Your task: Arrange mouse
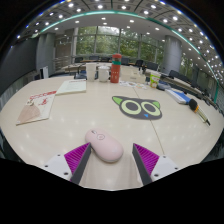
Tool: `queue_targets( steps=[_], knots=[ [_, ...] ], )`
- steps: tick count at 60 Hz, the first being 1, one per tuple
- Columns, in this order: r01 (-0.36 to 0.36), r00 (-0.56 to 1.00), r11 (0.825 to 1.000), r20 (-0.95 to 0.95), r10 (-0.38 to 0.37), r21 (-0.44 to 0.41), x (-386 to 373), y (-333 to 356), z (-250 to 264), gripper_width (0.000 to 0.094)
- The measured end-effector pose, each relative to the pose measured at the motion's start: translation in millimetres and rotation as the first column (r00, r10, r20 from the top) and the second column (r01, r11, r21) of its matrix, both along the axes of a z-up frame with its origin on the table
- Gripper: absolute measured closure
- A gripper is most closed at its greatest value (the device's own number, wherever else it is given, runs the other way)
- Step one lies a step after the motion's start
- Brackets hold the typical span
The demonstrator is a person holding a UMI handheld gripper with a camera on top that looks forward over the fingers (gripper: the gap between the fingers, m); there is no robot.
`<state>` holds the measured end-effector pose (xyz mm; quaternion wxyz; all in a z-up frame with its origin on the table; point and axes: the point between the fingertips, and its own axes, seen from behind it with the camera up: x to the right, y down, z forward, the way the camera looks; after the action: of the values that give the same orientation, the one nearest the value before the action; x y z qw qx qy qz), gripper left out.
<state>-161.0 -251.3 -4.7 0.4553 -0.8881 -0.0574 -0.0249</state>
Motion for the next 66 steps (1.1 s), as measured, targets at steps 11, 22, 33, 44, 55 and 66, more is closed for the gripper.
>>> queue_targets(
  steps=[11, 22, 33, 44, 55, 66],
  knots=[
    [0.0, 1.0, 1.0, 0.011, 0.0, 0.0, -1.1, 37.8, -2.2, 0.012],
    [-0.016, 0.997, 1.0, -0.069, 0.016, -0.003, -14.4, 56.9, -7.0, 0.044],
    [-0.008, 1.0, 1.0, -0.004, 0.008, -0.013, -13.1, 57.6, -4.8, 0.0554],
    [-0.036, 0.998, 0.999, -0.056, 0.035, -0.023, -27.3, 59.0, 14.7, 0.0624],
    [-0.078, 0.993, 0.989, -0.078, 0.088, 0.128, -19.8, 99.1, 116.1, 0.0626],
    [-0.018, 0.992, 0.985, -0.123, 0.039, 0.171, 39.4, 169.9, 144.1, 0.0626]
  ],
)
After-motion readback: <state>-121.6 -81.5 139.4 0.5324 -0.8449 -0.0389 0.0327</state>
